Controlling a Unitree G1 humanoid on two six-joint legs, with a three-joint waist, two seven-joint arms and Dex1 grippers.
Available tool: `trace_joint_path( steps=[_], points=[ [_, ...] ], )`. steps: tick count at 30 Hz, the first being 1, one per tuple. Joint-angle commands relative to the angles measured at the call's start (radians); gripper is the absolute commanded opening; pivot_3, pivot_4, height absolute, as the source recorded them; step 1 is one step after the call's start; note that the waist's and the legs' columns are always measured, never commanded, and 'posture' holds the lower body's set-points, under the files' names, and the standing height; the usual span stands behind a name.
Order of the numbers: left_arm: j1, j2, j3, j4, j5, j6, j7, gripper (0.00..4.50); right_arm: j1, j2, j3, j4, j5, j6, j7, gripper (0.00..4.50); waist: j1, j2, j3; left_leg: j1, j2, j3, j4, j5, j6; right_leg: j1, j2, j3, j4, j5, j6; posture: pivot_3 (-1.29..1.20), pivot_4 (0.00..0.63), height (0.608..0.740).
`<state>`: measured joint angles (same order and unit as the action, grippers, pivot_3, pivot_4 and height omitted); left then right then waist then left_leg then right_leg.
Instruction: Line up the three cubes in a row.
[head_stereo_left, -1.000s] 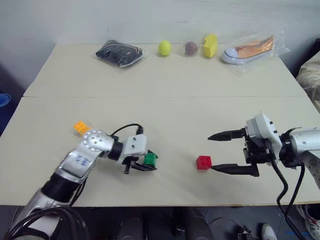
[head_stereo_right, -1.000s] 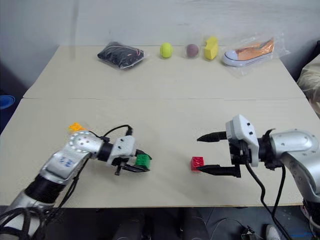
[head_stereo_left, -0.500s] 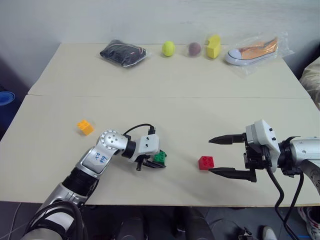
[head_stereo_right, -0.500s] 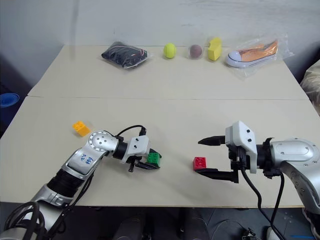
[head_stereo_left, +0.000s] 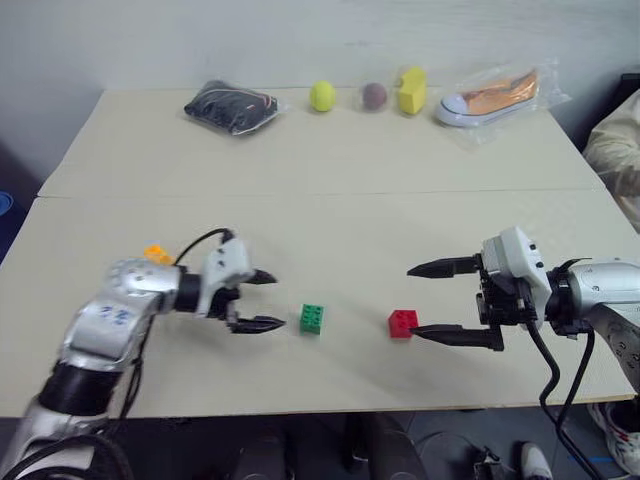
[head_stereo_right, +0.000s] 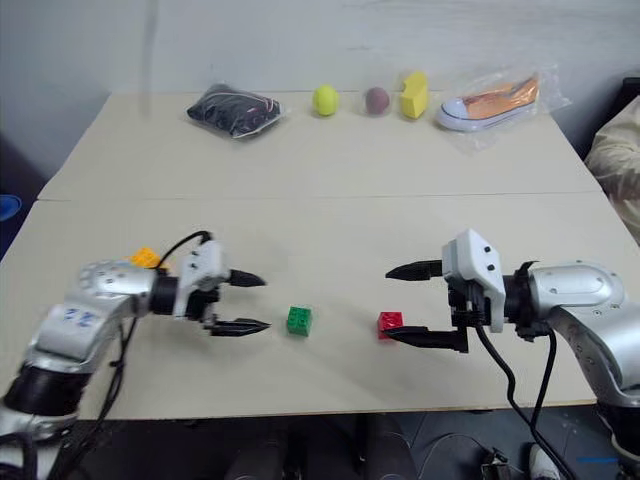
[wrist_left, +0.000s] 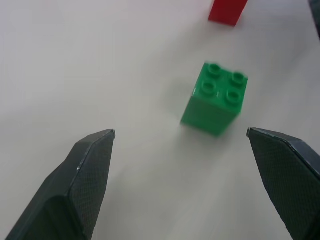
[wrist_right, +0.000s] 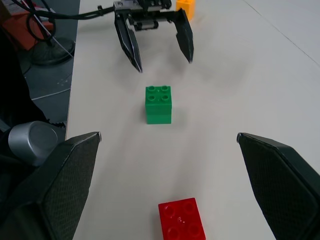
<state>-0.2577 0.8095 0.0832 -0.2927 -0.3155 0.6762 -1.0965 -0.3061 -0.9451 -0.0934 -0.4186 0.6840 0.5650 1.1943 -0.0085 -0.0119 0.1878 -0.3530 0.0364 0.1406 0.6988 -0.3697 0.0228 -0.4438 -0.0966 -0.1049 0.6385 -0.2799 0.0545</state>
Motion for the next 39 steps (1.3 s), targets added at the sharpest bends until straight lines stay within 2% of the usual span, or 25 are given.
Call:
trace_joint_path(
  steps=[1, 7, 9, 12, 17, 22, 30, 35, 39],
  points=[
    [0.189, 0.02, 0.287, -0.063, -0.034, 0.058, 0.088, 4.46, -0.063, 0.015, 0.018, 0.025, 0.003, -0.024, 0.033, 4.5, -0.004, 0.0, 0.0, 0.0, 0.0, 0.0, 0.0, 0.0, 0.0, 0.0, 0.0, 0.001, 0.0, 0.0, 0.0, 0.0, 0.15, 0.74],
    [0.478, -0.09, 0.612, -0.052, -0.023, 0.023, 0.232, 4.46, -0.183, 0.055, 0.053, 0.087, 0.041, 0.017, 0.062, 4.5, 0.006, 0.0, 0.0, -0.001, -0.001, -0.001, 0.0, -0.001, 0.001, 0.0, -0.003, -0.001, -0.001, 0.0, 0.0, 0.0, 0.15, 0.74],
    [0.514, -0.114, 0.655, -0.037, -0.025, -0.001, 0.261, 4.46, -0.215, 0.068, 0.053, 0.105, 0.066, 0.055, 0.06, 4.5, 0.007, -0.001, 0.0, -0.001, -0.001, -0.001, 0.0, -0.001, 0.001, 0.0, -0.003, 0.0, -0.001, 0.0, 0.0, 0.0, 0.15, 0.74],
    [0.511, -0.112, 0.655, -0.018, -0.034, -0.026, 0.28, 4.46, -0.23, 0.067, 0.057, 0.115, 0.069, 0.068, 0.077, 4.5, 0.018, -0.002, -0.001, -0.001, -0.001, -0.004, 0.0, -0.002, 0.0, 0.001, -0.005, -0.003, -0.001, 0.0, -0.001, 0.0, 0.15, 0.74],
    [0.342, -0.032, 0.528, 0.109, -0.012, -0.074, 0.285, 4.46, -0.228, 0.064, 0.054, 0.113, 0.067, 0.075, 0.086, 4.5, 0.029, -0.002, -0.001, -0.002, -0.003, -0.005, 0.0, -0.002, 0.0, 0.0, -0.006, -0.004, -0.001, 0.0, -0.001, 0.0, 0.15, 0.74],
    [0.123, 0.036, 0.376, 0.334, 0.045, -0.148, 0.293, 4.46, -0.207, 0.064, 0.038, 0.085, 0.078, 0.083, 0.072, 4.5, 0.019, -0.002, -0.001, -0.003, -0.003, -0.005, -0.002, -0.002, 0.0, 0.0, -0.006, -0.005, -0.001, 0.0, -0.001, 0.0, 0.15, 0.74],
    [-0.163, 0.031, 0.168, 0.648, 0.13, -0.263, 0.295, 4.46, -0.181, 0.072, 0.014, 0.058, 0.101, 0.101, 0.039, 4.5, 0.005, -0.003, -0.001, -0.003, -0.003, -0.001, -0.001, -0.001, 0.001, -0.001, -0.003, -0.005, 0.003, 0.0, 0.0, 0.0, 0.15, 0.74],
    [-0.241, 0.037, 0.107, 0.779, 0.161, -0.322, 0.276, 4.46, -0.157, 0.068, 0.002, 0.046, 0.085, 0.083, 0.015, 4.5, 0.004, -0.003, -0.001, -0.002, -0.003, 0.001, -0.001, -0.001, 0.001, -0.001, -0.002, -0.004, 0.004, 0.0, 0.0, 0.0, 0.15, 0.74],
    [-0.24, 0.041, 0.094, 0.785, 0.146, -0.338, 0.216, 3.59, -0.154, 0.065, -0.002, 0.043, 0.094, 0.085, 0.006, 4.5, 0.006, -0.003, -0.001, -0.002, -0.003, 0.001, 0.0, -0.001, 0.001, -0.001, -0.002, -0.004, 0.004, 0.0, 0.0, 0.0, 0.15, 0.74]
  ],
)
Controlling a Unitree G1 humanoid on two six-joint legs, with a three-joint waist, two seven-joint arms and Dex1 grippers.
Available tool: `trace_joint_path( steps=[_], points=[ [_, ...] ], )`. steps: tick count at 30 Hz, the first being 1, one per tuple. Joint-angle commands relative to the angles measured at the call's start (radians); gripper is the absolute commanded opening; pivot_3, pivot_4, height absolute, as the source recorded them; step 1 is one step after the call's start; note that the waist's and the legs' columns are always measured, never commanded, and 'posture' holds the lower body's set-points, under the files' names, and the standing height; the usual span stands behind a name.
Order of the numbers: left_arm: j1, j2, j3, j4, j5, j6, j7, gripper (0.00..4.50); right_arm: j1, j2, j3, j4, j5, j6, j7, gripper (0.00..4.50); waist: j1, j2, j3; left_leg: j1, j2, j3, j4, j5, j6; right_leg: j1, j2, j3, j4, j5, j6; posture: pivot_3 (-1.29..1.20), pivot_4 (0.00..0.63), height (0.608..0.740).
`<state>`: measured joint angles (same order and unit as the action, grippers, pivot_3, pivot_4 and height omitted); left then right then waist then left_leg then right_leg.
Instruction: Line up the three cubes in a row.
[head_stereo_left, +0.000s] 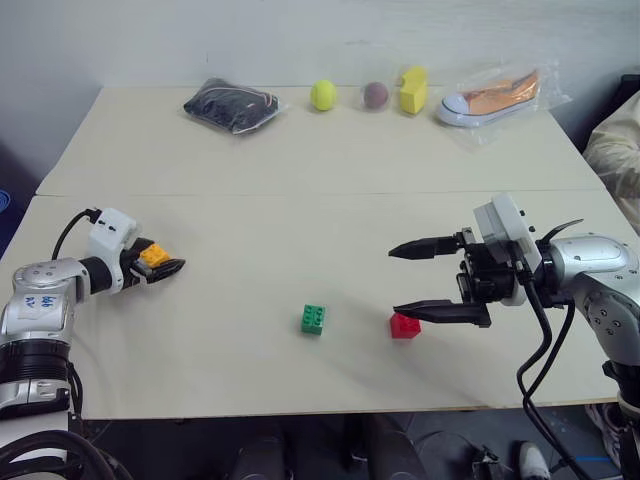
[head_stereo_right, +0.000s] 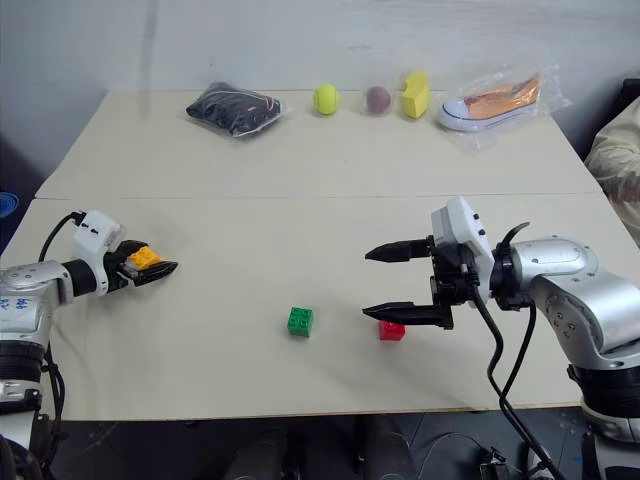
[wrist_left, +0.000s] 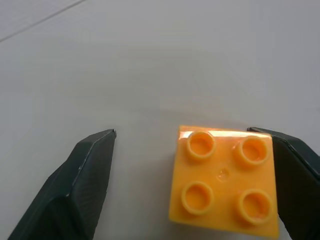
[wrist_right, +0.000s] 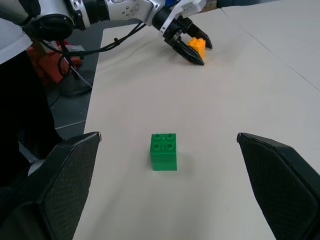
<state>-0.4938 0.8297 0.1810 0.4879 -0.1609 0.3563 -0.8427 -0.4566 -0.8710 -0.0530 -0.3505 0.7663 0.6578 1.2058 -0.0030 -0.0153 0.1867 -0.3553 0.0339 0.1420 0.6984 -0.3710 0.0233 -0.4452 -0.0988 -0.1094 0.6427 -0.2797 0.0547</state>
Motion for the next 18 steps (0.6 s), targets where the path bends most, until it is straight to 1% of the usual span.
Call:
trace_joint_path(
  steps=[1, 6, 7, 11, 12, 15, 18],
  points=[
    [0.0, 0.025, -0.005, -0.003, -0.009, -0.013, -0.049, 3.29, -0.005, -0.008, -0.042, -0.026, 0.013, -0.008, -0.008, 4.5, 0.001, 0.0, 0.0, 0.0, 0.0, 0.0, 0.0, 0.0, 0.0, 0.0, 0.0, 0.0, 0.0, 0.0, 0.0, 0.0, 0.15, 0.74],
    [0.006, 0.042, -0.01, -0.018, -0.004, -0.004, -0.085, 1.71, -0.01, -0.001, -0.033, -0.022, 0.004, -0.019, -0.019, 4.5, 0.0, 0.0, 0.0, 0.0, 0.0, 0.0, 0.0, 0.0, 0.0, 0.0, 0.0, 0.001, 0.0, 0.0, 0.0, 0.0, 0.15, 0.74],
    [0.006, 0.045, -0.011, -0.026, -0.006, -0.001, -0.093, 1.52, -0.01, 0.001, -0.031, -0.02, 0.0, -0.023, -0.02, 4.5, 0.0, 0.0, 0.0, 0.0, 0.0, 0.0, 0.0, 0.0, 0.0, 0.0, 0.0, 0.001, 0.0, 0.0, 0.0, 0.0, 0.15, 0.74],
    [0.024, 0.054, -0.023, -0.116, -0.033, 0.009, -0.164, 1.54, 0.001, -0.004, -0.024, -0.02, -0.015, -0.038, -0.017, 4.5, 0.001, 0.0, 0.0, 0.0, 0.0, 0.0, 0.0, 0.0, 0.0, 0.0, 0.0, 0.001, 0.0, 0.0, 0.0, 0.0, 0.15, 0.74],
    [0.04, 0.056, -0.029, -0.163, -0.052, 0.011, -0.202, 1.54, 0.006, -0.009, -0.023, -0.02, -0.021, -0.043, -0.012, 4.5, 0.001, 0.0, 0.0, 0.0, 0.0, 0.0, 0.0, 0.0, 0.0, 0.0, 0.0, 0.001, 0.0, 0.0, 0.0, 0.0, 0.15, 0.74],
    [0.108, 0.081, -0.058, -0.388, -0.163, 0.069, -0.367, 1.54, 0.039, -0.04, -0.032, -0.019, -0.024, -0.045, 0.023, 4.5, 0.0, 0.0, 0.0, -0.001, 0.0, 0.0, 0.0, 0.0, 0.0, 0.0, 0.0, 0.002, 0.0, 0.0, 0.0, 0.0, 0.15, 0.74],
    [0.125, 0.103, -0.127, -0.489, -0.162, 0.057, -0.446, 1.54, 0.077, -0.07, -0.044, -0.025, -0.042, -0.066, 0.049, 4.5, 0.005, 0.0, 0.0, -0.001, 0.0, -0.001, 0.001, 0.0, 0.0, 0.0, 0.0, 0.002, -0.001, 0.0, 0.0, 0.0, 0.15, 0.74]
  ],
)
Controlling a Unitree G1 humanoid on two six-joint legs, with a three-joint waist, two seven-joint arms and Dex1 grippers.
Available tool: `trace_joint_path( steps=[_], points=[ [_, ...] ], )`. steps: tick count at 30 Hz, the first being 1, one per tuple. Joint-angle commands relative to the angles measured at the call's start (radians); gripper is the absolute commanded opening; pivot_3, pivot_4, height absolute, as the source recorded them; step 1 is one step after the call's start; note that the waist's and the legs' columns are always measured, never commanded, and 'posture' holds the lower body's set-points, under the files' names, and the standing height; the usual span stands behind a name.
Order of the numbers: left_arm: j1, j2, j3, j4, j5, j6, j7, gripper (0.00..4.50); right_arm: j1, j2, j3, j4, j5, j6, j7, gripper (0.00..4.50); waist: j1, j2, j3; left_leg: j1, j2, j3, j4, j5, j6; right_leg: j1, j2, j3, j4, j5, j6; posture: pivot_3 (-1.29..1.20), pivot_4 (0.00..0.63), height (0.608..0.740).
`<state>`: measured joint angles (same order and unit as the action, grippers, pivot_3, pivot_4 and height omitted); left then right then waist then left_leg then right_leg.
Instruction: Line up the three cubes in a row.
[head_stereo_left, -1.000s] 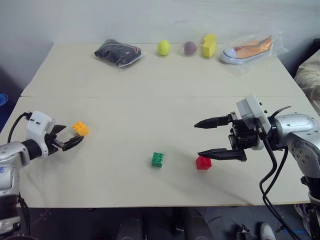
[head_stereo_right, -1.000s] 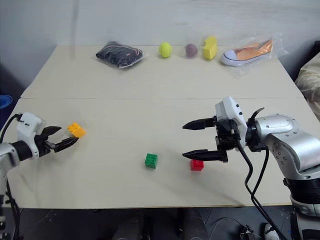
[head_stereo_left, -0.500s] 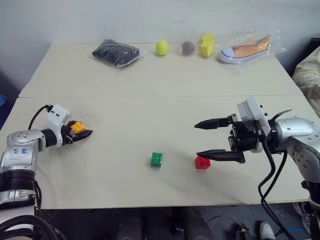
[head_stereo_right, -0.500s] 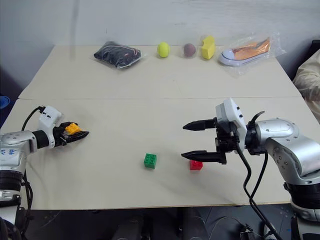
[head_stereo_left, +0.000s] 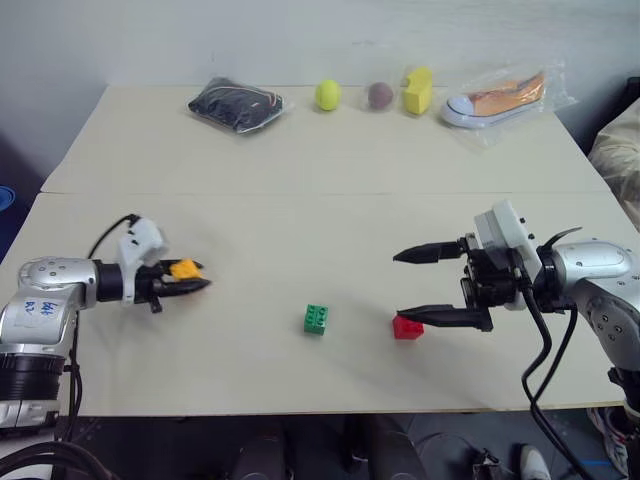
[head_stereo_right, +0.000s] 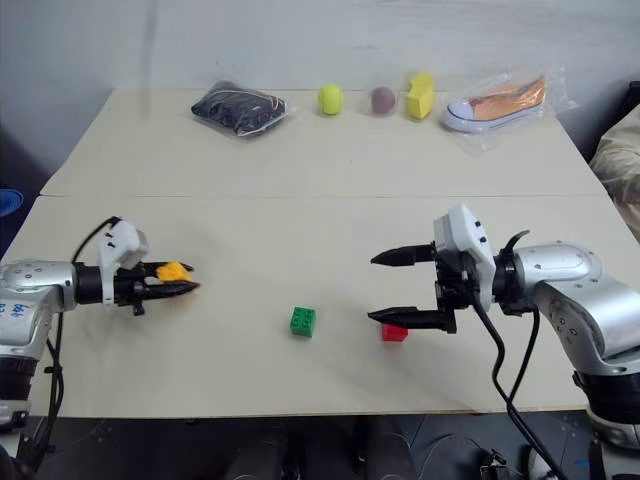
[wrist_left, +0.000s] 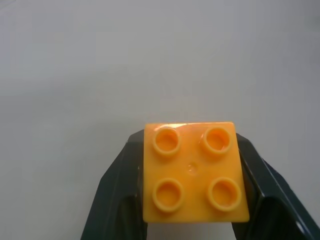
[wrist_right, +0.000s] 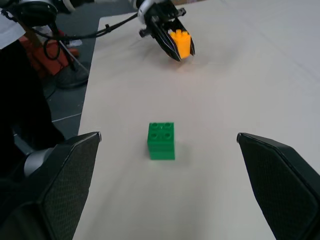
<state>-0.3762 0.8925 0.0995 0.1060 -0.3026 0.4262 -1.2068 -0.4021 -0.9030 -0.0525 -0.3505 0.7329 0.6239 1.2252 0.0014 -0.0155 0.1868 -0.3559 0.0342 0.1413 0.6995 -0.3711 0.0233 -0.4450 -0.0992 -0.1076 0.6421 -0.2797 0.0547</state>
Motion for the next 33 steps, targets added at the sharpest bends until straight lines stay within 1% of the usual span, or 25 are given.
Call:
trace_joint_path(
  steps=[1, 3, 5, 7, 12, 17, 23, 25, 30, 33],
  points=[
    [0.01, 0.049, -0.074, -0.125, -0.007, -0.03, -0.106, 1.54, 0.034, -0.046, -0.051, -0.03, -0.01, -0.034, 0.034, 4.5, -0.001, 0.0, 0.0, 0.0, 0.0, 0.0, 0.0, 0.0, 0.0, 0.0, 0.0, 0.0, -0.002, 0.0, 0.0, 0.0, 0.15, 0.74],
    [0.008, 0.066, -0.134, -0.145, 0.025, -0.078, -0.157, 1.54, 0.054, -0.059, -0.066, -0.038, -0.007, -0.037, 0.034, 4.5, -0.002, 0.0, 0.0, 0.001, 0.0, 0.001, 0.0, 0.0, 0.0, 0.0, 0.0, 0.001, -0.003, 0.0, 0.0, 0.0, 0.15, 0.74],
    [-0.013, 0.068, -0.194, -0.119, 0.074, -0.162, -0.19, 1.54, 0.081, -0.066, -0.089, -0.051, -0.003, -0.034, 0.024, 4.5, -0.004, 0.0, 0.0, 0.002, 0.0, 0.001, 0.0, 0.0, 0.0, 0.0, 0.001, 0.001, -0.003, 0.0, 0.0, 0.0, 0.15, 0.74],
    [-0.048, 0.047, -0.232, -0.073, 0.103, -0.21, -0.2, 1.54, 0.111, -0.068, -0.11, -0.071, 0.002, -0.028, 0.012, 4.5, -0.003, 0.0, 0.0, 0.002, 0.001, 0.002, -0.001, 0.0, 0.0, 0.0, 0.002, 0.002, -0.003, 0.0, 0.0, 0.0, 0.15, 0.74],
    [-0.107, -0.013, -0.296, -0.013, 0.134, -0.256, -0.208, 1.54, 0.184, -0.067, -0.155, -0.124, 0.013, -0.014, -0.025, 4.5, 0.0, 0.0, 0.0, 0.001, 0.0, 0.002, 0.0, 0.0, 0.0, 0.0, 0.002, 0.002, -0.003, 0.0, 0.0, 0.0, 0.15, 0.74],
    [-0.136, -0.052, -0.308, 0.063, 0.175, -0.334, -0.181, 1.54, 0.247, -0.075, -0.18, -0.155, 0.005, -0.019, -0.038, 4.5, 0.002, 0.0, 0.0, 0.001, 0.0, 0.002, 0.0, 0.0, 0.0, 0.0, 0.002, 0.002, -0.004, 0.0, 0.0, 0.0, 0.15, 0.74],
    [-0.139, -0.062, -0.298, 0.103, 0.178, -0.374, -0.174, 1.54, 0.253, -0.083, -0.178, -0.142, -0.002, -0.032, -0.029, 4.5, 0.001, 0.0, 0.0, 0.002, 0.0, 0.001, 0.0, 0.0, 0.001, 0.0, 0.001, 0.002, -0.003, 0.0, 0.0, 0.0, 0.15, 0.74],
    [-0.142, -0.065, -0.294, 0.106, 0.173, -0.372, -0.174, 2.26, 0.244, -0.084, -0.171, -0.132, -0.007, -0.036, -0.025, 4.5, 0.001, 0.0, 0.0, 0.002, 0.0, 0.001, 0.0, 0.001, 0.001, 0.001, 0.001, 0.002, -0.003, 0.0, 0.0, 0.0, 0.15, 0.74],
    [-0.126, -0.028, -0.257, 0.062, 0.125, -0.308, -0.205, 3.58, 0.234, -0.092, -0.15, -0.105, -0.036, -0.061, 0.001, 4.5, 0.0, 0.0, 0.0, 0.002, 0.0, 0.001, 0.0, 0.001, 0.001, 0.001, 0.001, 0.002, -0.003, 0.0, 0.0, 0.0, 0.15, 0.74],
    [-0.091, 0.038, -0.19, 0.008, 0.065, -0.235, -0.23, 4.48, 0.259, -0.112, -0.148, -0.053, -0.097, -0.14, 0.064, 4.5, -0.001, -0.001, 0.0, 0.001, 0.0, 0.001, 0.0, 0.001, 0.001, 0.0, 0.002, 0.001, -0.003, 0.0, 0.0, 0.0, 0.15, 0.74]
  ],
)
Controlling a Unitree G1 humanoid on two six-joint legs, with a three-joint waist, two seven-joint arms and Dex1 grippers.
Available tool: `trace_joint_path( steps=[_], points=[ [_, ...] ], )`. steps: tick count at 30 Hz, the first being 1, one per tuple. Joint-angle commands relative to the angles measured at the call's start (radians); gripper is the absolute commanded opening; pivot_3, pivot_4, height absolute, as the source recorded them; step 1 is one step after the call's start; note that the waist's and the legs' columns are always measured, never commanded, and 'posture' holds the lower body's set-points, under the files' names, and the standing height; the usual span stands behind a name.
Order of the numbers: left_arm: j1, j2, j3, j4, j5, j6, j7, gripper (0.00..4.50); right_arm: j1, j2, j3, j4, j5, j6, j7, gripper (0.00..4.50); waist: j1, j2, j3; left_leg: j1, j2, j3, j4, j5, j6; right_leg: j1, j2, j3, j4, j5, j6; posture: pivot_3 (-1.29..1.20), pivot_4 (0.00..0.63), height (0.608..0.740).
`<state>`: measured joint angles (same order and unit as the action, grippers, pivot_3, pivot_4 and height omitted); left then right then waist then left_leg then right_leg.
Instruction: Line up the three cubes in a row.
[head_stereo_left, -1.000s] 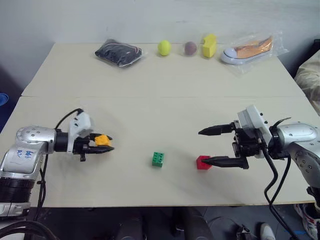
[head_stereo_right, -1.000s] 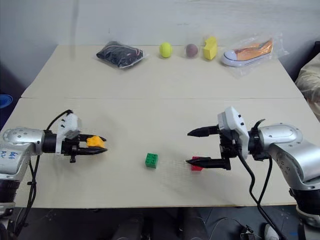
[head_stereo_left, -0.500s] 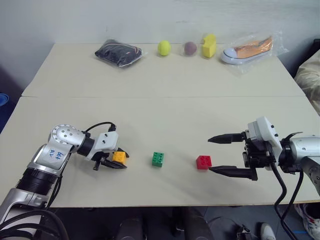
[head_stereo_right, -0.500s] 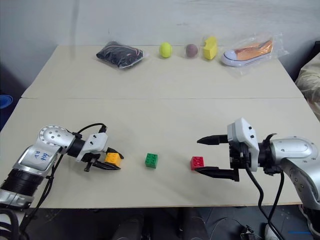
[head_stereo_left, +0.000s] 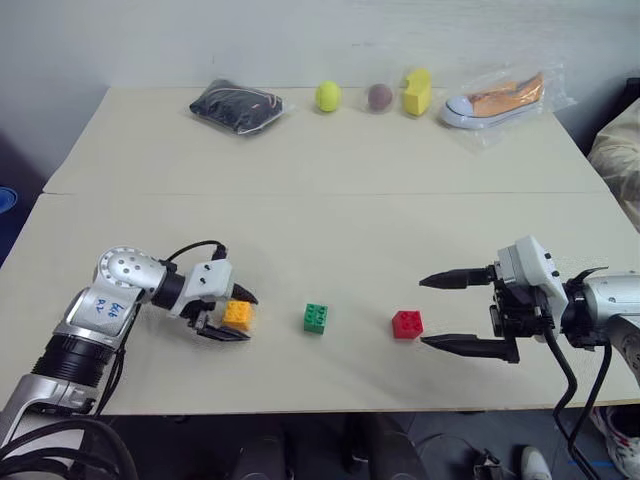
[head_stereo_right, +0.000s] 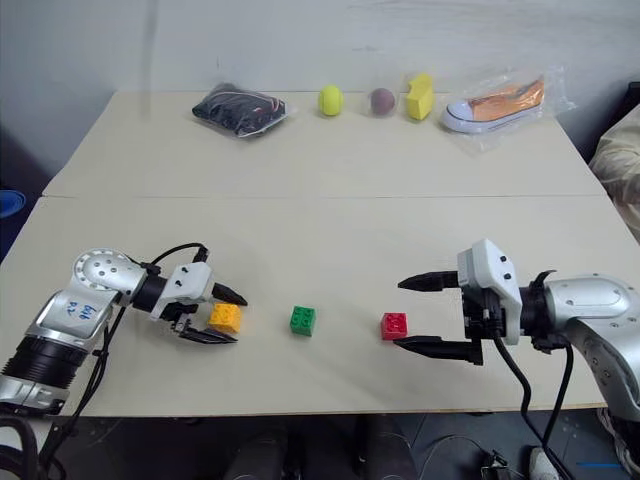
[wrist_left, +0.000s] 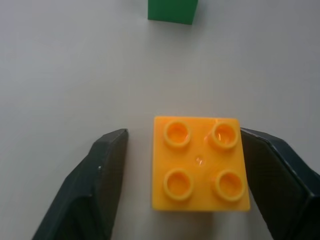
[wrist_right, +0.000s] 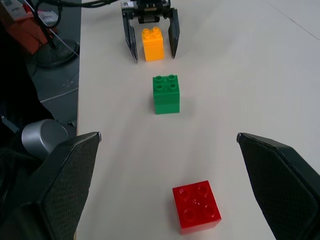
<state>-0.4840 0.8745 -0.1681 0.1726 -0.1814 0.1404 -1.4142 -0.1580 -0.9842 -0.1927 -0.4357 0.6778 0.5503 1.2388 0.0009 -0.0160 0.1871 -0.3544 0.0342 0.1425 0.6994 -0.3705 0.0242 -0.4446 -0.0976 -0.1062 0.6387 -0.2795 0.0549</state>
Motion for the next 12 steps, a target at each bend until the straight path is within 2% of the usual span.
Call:
trace_joint_path(
  steps=[1, 3, 7, 12],
  points=[
    [0.043, 0.101, 0.124, -0.083, -0.089, 0.08, -0.04, 4.49, 0.026, -0.049, -0.022, 0.072, -0.055, -0.089, 0.085, 4.5, -0.004, 0.0, 0.0, 0.0, 0.0, 0.0, 0.0, 0.0, 0.0, 0.0, 0.0, 0.0, 0.0, 0.0, 0.0, 0.0, 0.15, 0.74],
    [0.08, 0.151, 0.177, -0.121, -0.128, 0.116, -0.053, 4.49, 0.04, -0.069, -0.041, 0.119, -0.066, -0.115, 0.126, 4.5, -0.005, 0.0, 0.0, 0.0, 0.001, 0.0, 0.0, 0.0, 0.0, 0.0, 0.001, 0.0, -0.001, 0.0, 0.0, 0.0, 0.15, 0.74],
    [0.223, 0.302, 0.411, -0.231, -0.267, 0.279, -0.104, 4.49, 0.061, -0.164, -0.102, 0.274, -0.088, -0.174, 0.266, 4.5, -0.005, 0.0, 0.0, 0.0, 0.001, 0.0, 0.0, 0.0, 0.0, 0.0, 0.0, 0.0, -0.001, 0.0, 0.0, 0.0, 0.15, 0.74],
    [0.313, 0.326, 0.572, -0.267, -0.327, 0.364, -0.061, 4.49, 0.032, -0.191, -0.093, 0.377, -0.102, -0.199, 0.324, 4.5, 0.0, 0.0, 0.0, 0.001, 0.001, 0.0, 0.0, 0.0, 0.0, 0.001, 0.0, 0.0, -0.001, 0.0, 0.0, 0.0, 0.15, 0.74]
  ],
)
